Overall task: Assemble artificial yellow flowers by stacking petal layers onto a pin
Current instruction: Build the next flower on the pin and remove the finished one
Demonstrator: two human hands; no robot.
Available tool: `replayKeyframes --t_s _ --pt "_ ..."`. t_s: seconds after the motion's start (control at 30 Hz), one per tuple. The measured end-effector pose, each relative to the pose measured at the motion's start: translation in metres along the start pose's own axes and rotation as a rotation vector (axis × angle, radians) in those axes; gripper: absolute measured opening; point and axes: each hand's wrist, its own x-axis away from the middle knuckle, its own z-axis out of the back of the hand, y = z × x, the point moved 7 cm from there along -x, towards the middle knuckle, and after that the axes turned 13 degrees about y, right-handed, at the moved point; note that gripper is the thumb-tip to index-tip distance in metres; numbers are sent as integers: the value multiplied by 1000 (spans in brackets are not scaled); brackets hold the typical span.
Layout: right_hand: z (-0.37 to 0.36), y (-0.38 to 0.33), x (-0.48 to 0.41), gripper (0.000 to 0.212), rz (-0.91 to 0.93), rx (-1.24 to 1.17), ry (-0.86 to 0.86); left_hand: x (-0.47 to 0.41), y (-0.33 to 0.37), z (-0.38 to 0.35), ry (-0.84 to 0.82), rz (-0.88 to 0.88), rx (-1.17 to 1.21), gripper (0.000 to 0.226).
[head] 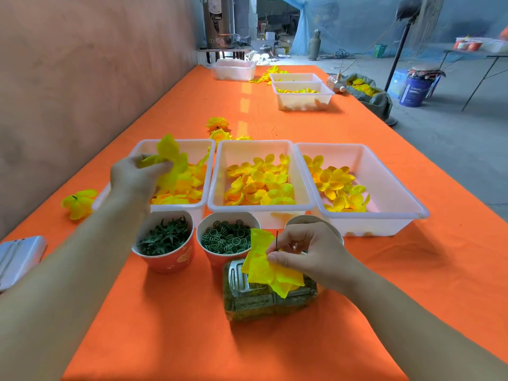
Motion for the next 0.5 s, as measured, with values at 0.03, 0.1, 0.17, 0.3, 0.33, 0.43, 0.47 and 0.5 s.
replayKeyframes --t_s 0.03,0.1,0.17,0.3,0.33,0.43,0.47,0.5 --pt "0 0 0 11 1 -5 -1 14 9 -4 -24 -89 6 16" --pt "0 -1 1 11 1 -16 0 50 27 -18 -125 -265 14 23" --pt "0 -1 1 12 0 -8 4 87 35 -34 -262 -360 16 23" --pt "1 0 1 15 -2 7 21 141 37 -56 -443 -448 -41 12" --pt "1 -1 1 17 3 11 25 148 34 -58 -467 -445 -48 11" --pt "2 0 2 20 13 31 38 157 24 -62 -501 -411 -79 10" --pt "2 0 2 17 10 29 38 157 21 -62 -499 -395 -91 12" --pt "2 0 2 14 6 25 34 156 18 -60 -482 -391 -108 15"
